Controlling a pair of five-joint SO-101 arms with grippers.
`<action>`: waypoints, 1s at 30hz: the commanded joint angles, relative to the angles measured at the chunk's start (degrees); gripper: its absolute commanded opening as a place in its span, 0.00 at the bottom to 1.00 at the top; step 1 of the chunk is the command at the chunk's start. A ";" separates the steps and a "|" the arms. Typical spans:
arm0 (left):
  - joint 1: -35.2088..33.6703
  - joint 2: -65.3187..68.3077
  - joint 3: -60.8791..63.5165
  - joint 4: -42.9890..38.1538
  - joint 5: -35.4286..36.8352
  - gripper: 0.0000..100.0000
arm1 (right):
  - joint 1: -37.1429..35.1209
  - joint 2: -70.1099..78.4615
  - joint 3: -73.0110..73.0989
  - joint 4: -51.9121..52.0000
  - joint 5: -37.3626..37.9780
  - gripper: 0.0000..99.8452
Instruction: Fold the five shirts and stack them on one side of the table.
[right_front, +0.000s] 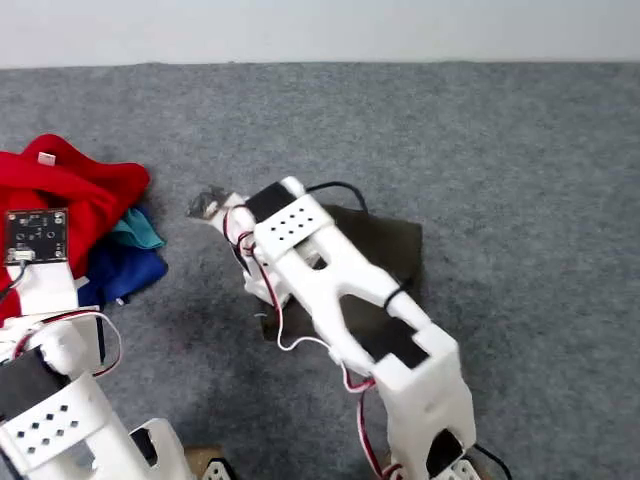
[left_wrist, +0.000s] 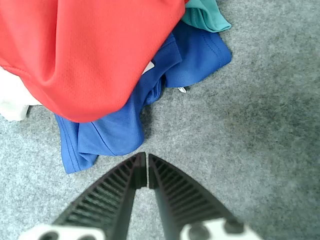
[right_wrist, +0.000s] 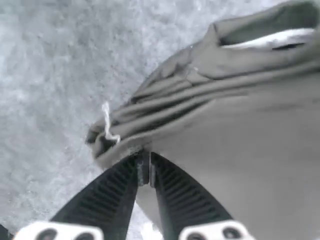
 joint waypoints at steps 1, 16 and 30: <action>-0.35 -0.88 -1.01 -1.23 0.62 0.02 | -3.30 1.63 -0.62 0.57 -0.09 0.01; -0.35 -0.88 -0.84 -1.23 0.62 0.02 | 2.95 -8.04 -14.86 4.44 -0.09 0.01; -0.35 -0.88 -0.75 -1.14 0.62 0.02 | 11.03 8.22 -17.85 -15.16 -0.18 0.01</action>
